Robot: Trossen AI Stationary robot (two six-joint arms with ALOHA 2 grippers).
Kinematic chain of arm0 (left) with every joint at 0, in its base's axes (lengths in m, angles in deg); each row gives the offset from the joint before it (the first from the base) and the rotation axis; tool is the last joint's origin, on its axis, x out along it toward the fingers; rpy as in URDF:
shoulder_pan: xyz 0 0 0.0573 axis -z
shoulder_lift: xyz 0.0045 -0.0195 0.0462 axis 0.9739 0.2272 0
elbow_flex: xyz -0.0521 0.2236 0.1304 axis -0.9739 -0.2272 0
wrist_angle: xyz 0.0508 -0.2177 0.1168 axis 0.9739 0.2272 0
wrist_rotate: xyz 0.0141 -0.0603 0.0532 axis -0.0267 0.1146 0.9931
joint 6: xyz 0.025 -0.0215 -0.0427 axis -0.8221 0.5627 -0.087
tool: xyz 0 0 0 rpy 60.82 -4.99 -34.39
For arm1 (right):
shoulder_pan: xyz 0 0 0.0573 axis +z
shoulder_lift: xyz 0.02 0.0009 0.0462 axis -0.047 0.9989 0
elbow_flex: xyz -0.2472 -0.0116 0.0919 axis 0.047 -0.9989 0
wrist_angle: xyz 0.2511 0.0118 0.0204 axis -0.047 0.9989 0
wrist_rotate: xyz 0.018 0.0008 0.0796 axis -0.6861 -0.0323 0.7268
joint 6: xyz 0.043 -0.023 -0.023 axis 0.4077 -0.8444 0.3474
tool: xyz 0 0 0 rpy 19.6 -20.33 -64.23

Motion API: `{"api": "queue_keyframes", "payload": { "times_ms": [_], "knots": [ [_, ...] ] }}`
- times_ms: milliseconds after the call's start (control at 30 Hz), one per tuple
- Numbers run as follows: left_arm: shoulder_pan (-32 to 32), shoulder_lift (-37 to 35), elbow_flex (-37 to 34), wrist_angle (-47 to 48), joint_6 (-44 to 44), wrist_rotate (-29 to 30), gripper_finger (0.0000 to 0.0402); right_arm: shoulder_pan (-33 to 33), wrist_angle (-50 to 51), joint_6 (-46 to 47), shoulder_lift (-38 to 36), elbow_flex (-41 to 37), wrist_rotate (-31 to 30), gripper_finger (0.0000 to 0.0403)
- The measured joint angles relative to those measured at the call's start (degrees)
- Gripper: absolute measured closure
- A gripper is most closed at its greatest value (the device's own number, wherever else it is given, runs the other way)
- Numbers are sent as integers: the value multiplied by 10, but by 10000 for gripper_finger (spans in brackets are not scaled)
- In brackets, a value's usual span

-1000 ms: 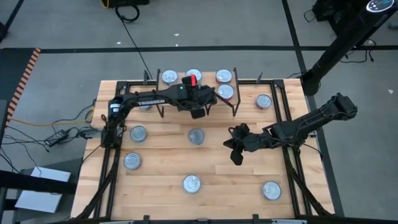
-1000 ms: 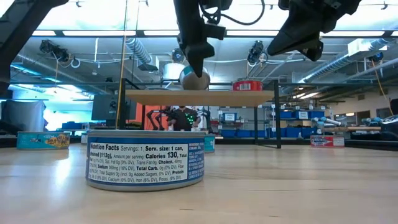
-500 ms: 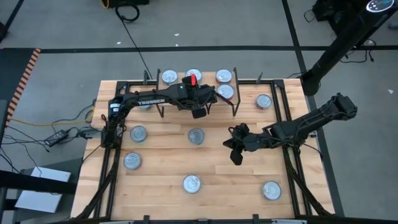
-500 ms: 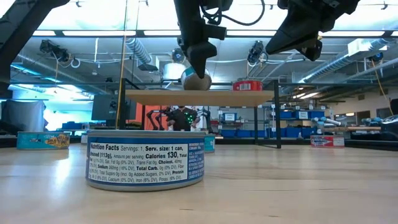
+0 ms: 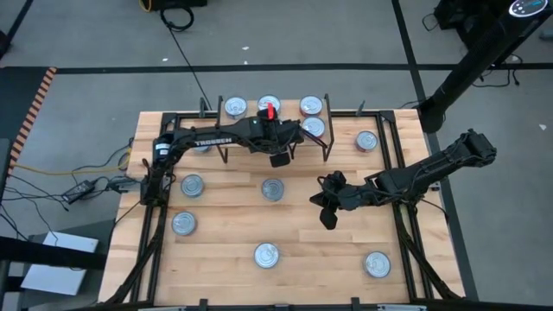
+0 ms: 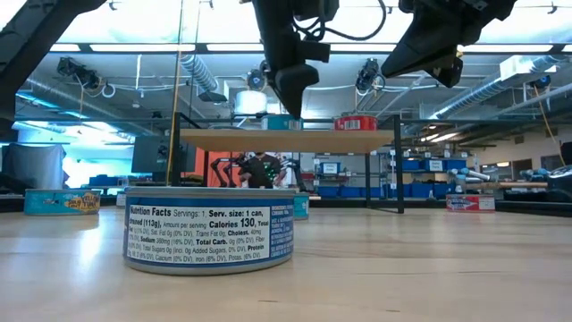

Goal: Stack canned seafood by type on shelf
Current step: Put the yellow-blue tuna can on the shelf, then put the blue tuna can on the shelf

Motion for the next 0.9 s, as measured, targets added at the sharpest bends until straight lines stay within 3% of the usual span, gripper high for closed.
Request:
{"api": "queue_keyframes", "payload": {
  "times_ms": [167,467,900],
  "knots": [
    [10,-24,0,-14,21,-12,253,0,0,0,0,0,0,370],
    [80,-74,1,-128,47,-41,393,0,1,-16,0,0,0,370],
    [177,-78,-2,-184,103,-38,400,2,-8,-30,0,0,70,377]
  ]
}}
